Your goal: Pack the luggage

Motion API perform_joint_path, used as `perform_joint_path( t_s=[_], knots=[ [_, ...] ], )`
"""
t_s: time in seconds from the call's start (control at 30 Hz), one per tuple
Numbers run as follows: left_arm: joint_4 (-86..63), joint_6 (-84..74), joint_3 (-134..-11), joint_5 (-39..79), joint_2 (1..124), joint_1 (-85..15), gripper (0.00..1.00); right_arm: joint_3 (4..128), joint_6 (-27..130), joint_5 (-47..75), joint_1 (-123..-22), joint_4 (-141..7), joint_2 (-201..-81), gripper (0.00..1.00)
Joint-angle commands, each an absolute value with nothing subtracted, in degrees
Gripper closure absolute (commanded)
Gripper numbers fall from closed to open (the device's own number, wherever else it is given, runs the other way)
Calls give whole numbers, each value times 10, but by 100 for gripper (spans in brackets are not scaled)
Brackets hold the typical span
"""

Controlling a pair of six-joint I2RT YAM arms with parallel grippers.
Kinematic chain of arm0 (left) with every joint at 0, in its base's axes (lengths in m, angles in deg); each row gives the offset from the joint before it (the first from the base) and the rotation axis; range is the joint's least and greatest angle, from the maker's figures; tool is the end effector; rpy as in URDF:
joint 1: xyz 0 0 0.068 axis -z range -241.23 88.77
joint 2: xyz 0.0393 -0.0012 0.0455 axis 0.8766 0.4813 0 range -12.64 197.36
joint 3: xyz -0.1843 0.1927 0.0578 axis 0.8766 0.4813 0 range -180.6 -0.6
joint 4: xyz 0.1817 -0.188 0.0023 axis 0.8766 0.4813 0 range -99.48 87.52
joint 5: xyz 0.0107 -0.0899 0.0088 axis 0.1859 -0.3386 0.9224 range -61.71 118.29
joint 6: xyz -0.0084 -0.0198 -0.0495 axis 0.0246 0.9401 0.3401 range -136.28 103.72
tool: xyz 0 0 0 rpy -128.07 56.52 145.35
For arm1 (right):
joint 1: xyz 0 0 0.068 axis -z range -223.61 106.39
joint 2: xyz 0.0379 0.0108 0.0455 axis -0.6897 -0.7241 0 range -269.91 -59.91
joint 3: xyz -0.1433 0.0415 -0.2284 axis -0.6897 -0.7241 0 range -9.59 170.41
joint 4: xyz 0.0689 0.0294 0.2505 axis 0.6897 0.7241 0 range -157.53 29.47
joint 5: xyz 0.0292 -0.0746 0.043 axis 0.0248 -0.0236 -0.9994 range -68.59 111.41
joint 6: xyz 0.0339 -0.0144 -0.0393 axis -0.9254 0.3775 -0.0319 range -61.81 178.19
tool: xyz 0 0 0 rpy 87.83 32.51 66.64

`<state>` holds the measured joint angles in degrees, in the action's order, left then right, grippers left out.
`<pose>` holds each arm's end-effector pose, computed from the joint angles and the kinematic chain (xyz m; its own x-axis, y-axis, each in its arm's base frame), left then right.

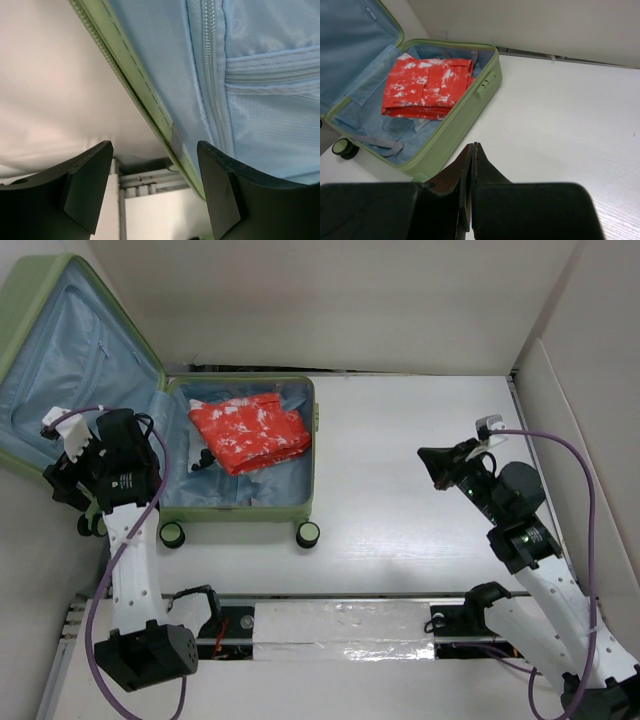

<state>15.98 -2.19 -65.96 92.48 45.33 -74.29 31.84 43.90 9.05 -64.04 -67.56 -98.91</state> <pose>0.1879 0.0765 0.4006 -0.0662 -0.1242 -0.9901 -0.9776 0.2067 0.0394 0.1526 0.0651 0.3547 -0.0947 0.2220 -0.9704 -0.5345 0.8111 0.2377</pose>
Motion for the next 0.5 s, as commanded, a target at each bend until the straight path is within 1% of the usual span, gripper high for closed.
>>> perform_joint_path(
  t_s=[0.0,0.07,0.1,0.2,0.27,0.33,0.47],
  knots=[
    [72,-117,-641,956,467,-750,34,344,456,79,-649,-677,-978,97],
    [43,-138,-647,940,479,-750,36,342,454,80,-649,-677,-973,97],
    [70,-120,-669,944,514,-750,36,339,454,79,-649,-680,-973,97],
    [86,-123,-751,946,551,-750,39,340,453,66,-649,-682,-980,97],
    [103,-99,-778,931,557,-750,46,342,454,58,-649,-682,-989,97],
    [119,-83,-773,939,562,-750,54,344,455,65,-649,-679,-993,97],
    [82,-106,-729,966,547,-750,54,345,457,74,-649,-677,-989,97]
  ],
)
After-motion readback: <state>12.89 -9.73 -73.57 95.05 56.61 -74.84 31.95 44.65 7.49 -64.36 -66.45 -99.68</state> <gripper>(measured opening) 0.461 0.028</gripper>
